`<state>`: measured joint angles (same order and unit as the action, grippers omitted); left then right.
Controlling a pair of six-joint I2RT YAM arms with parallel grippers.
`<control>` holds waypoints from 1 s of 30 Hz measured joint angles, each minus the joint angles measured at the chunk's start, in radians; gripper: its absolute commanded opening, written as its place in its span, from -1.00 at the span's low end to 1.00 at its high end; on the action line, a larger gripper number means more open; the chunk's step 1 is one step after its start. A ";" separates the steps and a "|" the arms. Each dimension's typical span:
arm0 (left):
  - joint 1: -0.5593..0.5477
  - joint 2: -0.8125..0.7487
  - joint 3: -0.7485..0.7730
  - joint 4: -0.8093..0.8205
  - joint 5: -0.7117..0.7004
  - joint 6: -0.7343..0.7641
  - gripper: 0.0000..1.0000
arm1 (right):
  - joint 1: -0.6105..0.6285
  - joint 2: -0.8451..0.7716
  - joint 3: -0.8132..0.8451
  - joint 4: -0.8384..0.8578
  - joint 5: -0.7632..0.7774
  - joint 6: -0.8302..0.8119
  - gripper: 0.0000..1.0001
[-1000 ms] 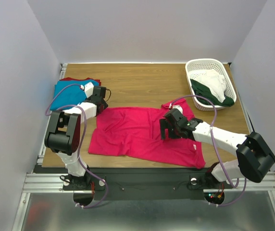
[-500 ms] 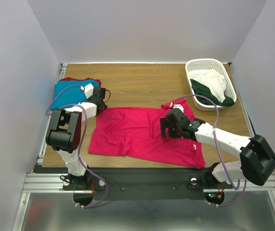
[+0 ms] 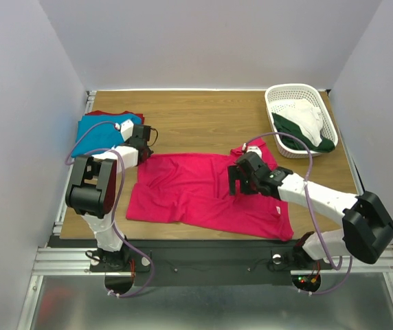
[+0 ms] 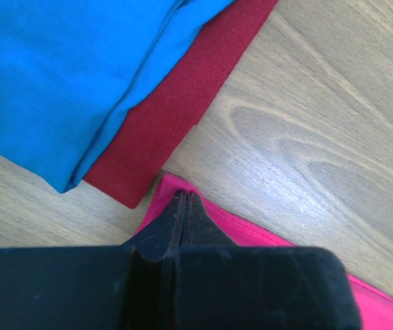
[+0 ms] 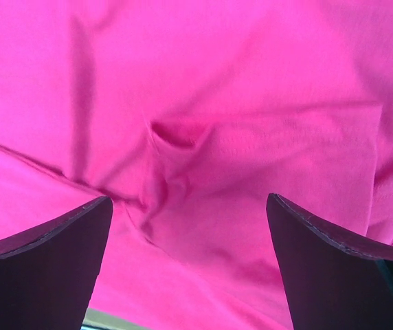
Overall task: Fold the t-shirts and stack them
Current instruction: Fold the tshirt
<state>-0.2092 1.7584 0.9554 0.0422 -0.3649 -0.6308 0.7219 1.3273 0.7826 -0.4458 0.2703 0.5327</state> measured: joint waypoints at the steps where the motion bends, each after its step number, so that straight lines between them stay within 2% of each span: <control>1: 0.000 0.000 0.000 0.000 0.001 0.003 -1.00 | -0.004 0.007 0.013 -0.001 0.002 -0.004 1.00; 8: 0.000 -0.017 -0.015 0.000 0.010 0.031 -1.00 | -0.085 0.138 0.234 0.006 0.063 -0.062 1.00; 14: 0.002 -0.029 -0.019 0.006 0.026 0.059 -1.00 | -0.223 0.368 0.425 0.027 0.086 -0.109 1.00; 22: 0.002 -0.030 -0.042 0.044 0.066 0.078 -1.00 | -0.361 0.599 0.555 0.026 0.120 -0.124 0.99; 30: 0.002 -0.030 -0.046 0.064 0.090 0.085 -1.00 | -0.400 0.671 0.606 0.034 0.131 -0.093 0.94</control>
<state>-0.2073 1.7283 0.9092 0.1062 -0.2745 -0.5453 0.3222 1.9984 1.3888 -0.4122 0.4015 0.4397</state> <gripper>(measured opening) 0.019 0.990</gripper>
